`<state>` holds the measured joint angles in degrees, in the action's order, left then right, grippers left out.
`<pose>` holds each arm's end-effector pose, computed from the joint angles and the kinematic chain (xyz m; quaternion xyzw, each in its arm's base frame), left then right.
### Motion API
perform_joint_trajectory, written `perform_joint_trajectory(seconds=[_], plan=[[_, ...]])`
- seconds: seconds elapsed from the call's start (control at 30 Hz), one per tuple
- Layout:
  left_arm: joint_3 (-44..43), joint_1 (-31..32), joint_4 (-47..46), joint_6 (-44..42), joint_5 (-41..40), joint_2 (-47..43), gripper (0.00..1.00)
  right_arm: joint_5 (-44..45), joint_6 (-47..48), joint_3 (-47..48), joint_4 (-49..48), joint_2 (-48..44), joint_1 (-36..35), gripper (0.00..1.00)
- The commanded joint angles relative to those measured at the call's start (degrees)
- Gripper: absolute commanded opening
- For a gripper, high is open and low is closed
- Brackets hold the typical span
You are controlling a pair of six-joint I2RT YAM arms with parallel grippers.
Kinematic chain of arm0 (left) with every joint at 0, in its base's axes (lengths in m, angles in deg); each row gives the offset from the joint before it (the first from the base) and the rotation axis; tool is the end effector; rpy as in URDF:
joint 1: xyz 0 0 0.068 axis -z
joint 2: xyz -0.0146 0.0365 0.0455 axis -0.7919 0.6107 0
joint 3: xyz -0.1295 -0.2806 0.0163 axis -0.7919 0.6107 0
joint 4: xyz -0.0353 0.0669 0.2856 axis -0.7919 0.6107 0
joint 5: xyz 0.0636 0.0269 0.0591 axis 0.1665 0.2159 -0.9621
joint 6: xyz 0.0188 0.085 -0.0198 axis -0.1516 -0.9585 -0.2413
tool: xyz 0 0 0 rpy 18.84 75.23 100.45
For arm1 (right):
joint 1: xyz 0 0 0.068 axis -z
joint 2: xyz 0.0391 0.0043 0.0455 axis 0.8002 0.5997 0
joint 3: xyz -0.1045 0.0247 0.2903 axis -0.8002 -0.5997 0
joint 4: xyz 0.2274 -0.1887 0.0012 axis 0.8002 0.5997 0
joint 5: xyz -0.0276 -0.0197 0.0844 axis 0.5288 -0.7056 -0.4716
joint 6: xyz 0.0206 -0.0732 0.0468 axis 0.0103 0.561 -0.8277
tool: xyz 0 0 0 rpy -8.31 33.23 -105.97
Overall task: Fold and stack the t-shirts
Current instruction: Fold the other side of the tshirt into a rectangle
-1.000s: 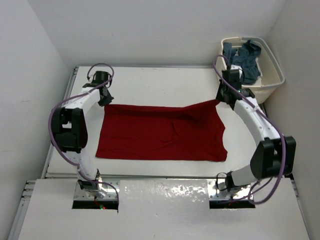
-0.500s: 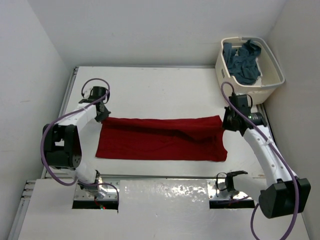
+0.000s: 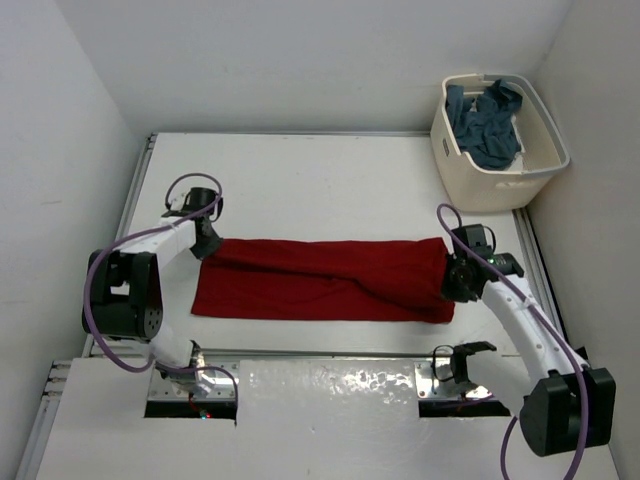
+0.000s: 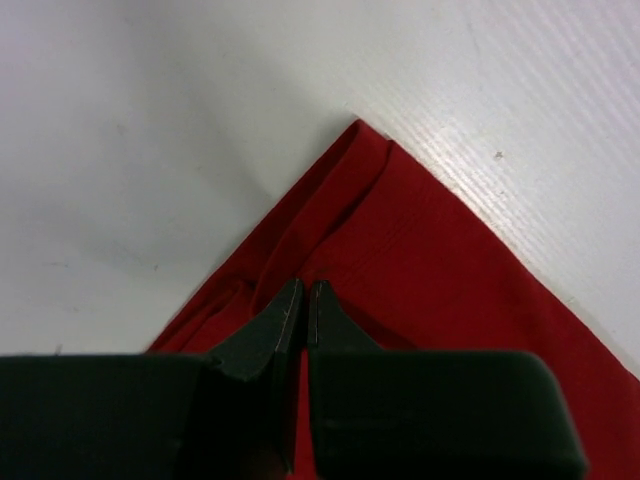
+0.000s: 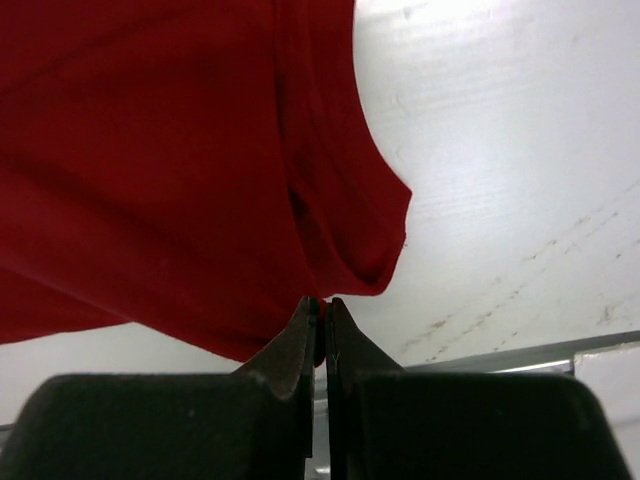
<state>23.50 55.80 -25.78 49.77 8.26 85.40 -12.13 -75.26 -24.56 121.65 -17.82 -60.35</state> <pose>0.3305 0.0066 0.1554 -0.3140 0.9145 0.0877 0.2396 0.1989 0.0139 0.1919 0.2072 0.9546 -0.0002 0.2141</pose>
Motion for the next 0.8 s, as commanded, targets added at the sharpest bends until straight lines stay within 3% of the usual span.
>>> perform_joint_trajectory(seconds=[0.0,0.1,0.13,0.2,0.23,0.3,0.37,0.4,0.53,0.57,0.63,0.77], plan=[[1.60,0.60,-1.32,2.16,-0.93,-0.87,0.00,0.50,-1.18,-3.73,-1.72,-0.50,0.17,0.00],[2.74,0.60,-1.15,3.22,-0.67,-0.16,0.00,-0.65,-2.32,-8.13,-6.02,-0.42,0.17,0.00],[2.92,0.60,-0.89,3.57,-0.75,0.02,0.00,-0.21,-2.67,-9.70,-6.82,-0.07,0.17,0.08],[3.19,0.60,-0.36,4.01,-0.92,0.72,0.02,0.40,-2.94,-10.95,-8.32,0.37,0.17,0.12],[3.10,0.60,0.08,4.27,-1.19,0.90,0.14,1.19,-2.94,-11.56,-8.76,0.46,0.17,0.21],[2.40,0.60,1.65,4.27,-1.19,1.51,0.36,1.81,-2.07,-11.22,-8.33,0.46,0.17,0.28],[1.17,0.60,4.46,4.36,-1.54,1.08,0.43,2.51,-1.01,-9.82,-6.76,-0.06,0.17,0.51],[0.65,0.60,5.61,4.71,-2.15,0.72,0.56,2.95,-0.48,-7.72,-6.14,-0.33,0.17,0.59],[-6.01,0.51,16.66,6.47,-4.96,-0.42,0.68,3.48,3.03,-1.39,-2.97,-1.38,0.17,0.72],[-9.17,0.51,18.78,7.08,-5.67,-0.60,0.97,3.13,3.56,1.24,-2.53,-1.47,0.17,0.80],[-12.09,0.60,23.10,7.61,-7.52,-1.21,1.00,2.78,5.05,3.71,-1.91,-1.30,0.17,0.99],[-14.21,1.13,19.17,4.98,-1.91,-4.72,1.00,-0.90,6.03,4.61,-6.29,-0.77,0.08,0.99]])
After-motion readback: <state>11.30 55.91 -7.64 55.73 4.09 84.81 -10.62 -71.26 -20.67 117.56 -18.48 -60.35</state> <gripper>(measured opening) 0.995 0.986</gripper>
